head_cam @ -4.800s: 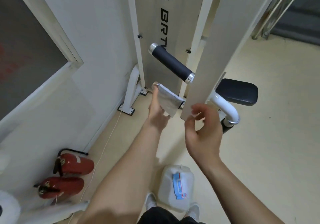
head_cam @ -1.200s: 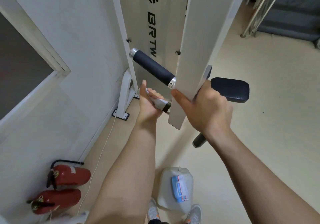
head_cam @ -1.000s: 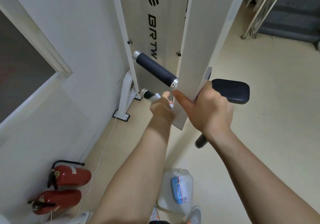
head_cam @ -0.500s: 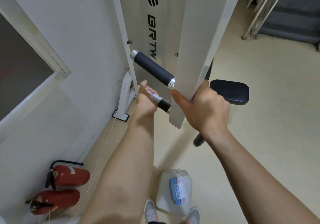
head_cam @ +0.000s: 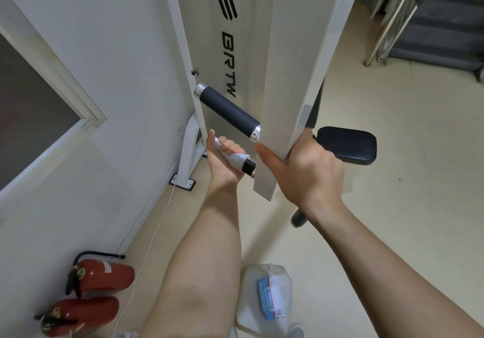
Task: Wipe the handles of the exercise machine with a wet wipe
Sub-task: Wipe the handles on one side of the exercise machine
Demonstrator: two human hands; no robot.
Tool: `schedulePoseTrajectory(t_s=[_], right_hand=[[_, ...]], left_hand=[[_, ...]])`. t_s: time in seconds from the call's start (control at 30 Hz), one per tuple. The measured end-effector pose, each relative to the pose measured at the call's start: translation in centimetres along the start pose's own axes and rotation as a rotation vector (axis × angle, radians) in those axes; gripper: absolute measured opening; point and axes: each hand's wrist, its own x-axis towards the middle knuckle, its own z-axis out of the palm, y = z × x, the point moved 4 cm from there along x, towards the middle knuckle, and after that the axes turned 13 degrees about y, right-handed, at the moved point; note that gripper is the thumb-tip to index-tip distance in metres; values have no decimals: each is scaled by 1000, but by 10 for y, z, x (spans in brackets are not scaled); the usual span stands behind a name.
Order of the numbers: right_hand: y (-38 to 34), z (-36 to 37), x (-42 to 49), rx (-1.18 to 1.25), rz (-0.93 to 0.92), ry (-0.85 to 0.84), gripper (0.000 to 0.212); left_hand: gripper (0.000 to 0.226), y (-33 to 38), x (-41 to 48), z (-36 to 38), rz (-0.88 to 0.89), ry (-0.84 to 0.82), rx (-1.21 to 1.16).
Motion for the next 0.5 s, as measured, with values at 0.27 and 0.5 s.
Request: schedulePoseTrajectory(t_s=[0.27,0.5], right_hand=[[12,-7,0,-29,3,-7,77],[4,-4,-6,-28,-42,32,77]], left_hand=[[17,-37,-10,2,-42,304,474],[31,2,22,-16,58,244,268]])
